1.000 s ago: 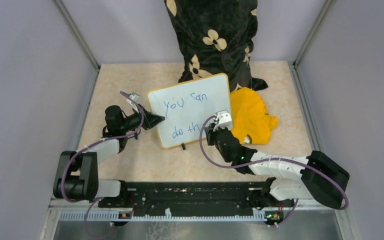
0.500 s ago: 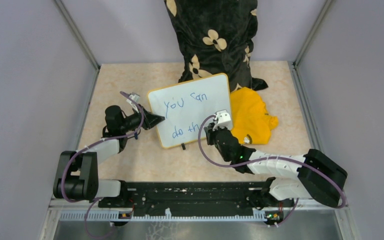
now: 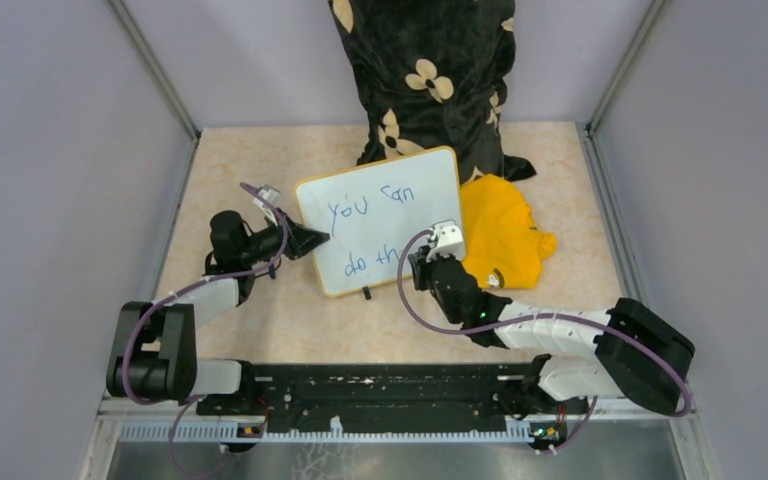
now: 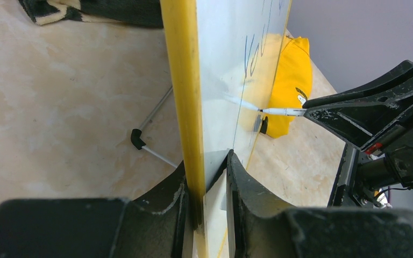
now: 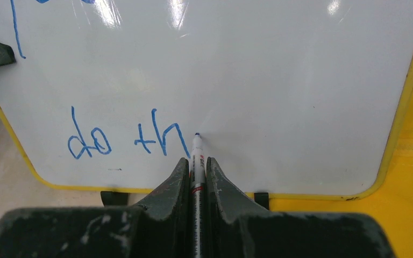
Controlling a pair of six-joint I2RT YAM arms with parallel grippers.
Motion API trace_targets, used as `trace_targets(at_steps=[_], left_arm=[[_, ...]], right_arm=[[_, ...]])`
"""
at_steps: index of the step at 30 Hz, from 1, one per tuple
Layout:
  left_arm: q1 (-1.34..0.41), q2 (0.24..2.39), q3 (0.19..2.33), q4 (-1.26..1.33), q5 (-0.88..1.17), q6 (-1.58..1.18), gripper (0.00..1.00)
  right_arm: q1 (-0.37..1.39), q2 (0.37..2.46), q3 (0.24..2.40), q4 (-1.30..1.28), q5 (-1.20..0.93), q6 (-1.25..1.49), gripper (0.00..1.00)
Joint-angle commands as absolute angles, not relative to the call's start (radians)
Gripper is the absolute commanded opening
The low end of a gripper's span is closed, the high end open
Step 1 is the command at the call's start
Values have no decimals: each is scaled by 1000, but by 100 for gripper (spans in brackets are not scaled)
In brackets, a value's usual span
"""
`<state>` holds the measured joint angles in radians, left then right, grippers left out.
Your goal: Write a sentence on the whiteboard
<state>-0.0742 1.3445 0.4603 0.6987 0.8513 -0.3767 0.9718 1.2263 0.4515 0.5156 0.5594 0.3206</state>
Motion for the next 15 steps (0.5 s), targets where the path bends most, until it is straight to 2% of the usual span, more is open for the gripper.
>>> trace_targets(at_steps=[1, 15], left_arm=[[-80, 1370, 465, 637, 755, -285, 0], [-80, 1368, 466, 635, 753, -285, 0]], right_arm=[[958, 1209, 421, 550, 552, 355, 0], [959, 1153, 425, 519, 541, 377, 0]])
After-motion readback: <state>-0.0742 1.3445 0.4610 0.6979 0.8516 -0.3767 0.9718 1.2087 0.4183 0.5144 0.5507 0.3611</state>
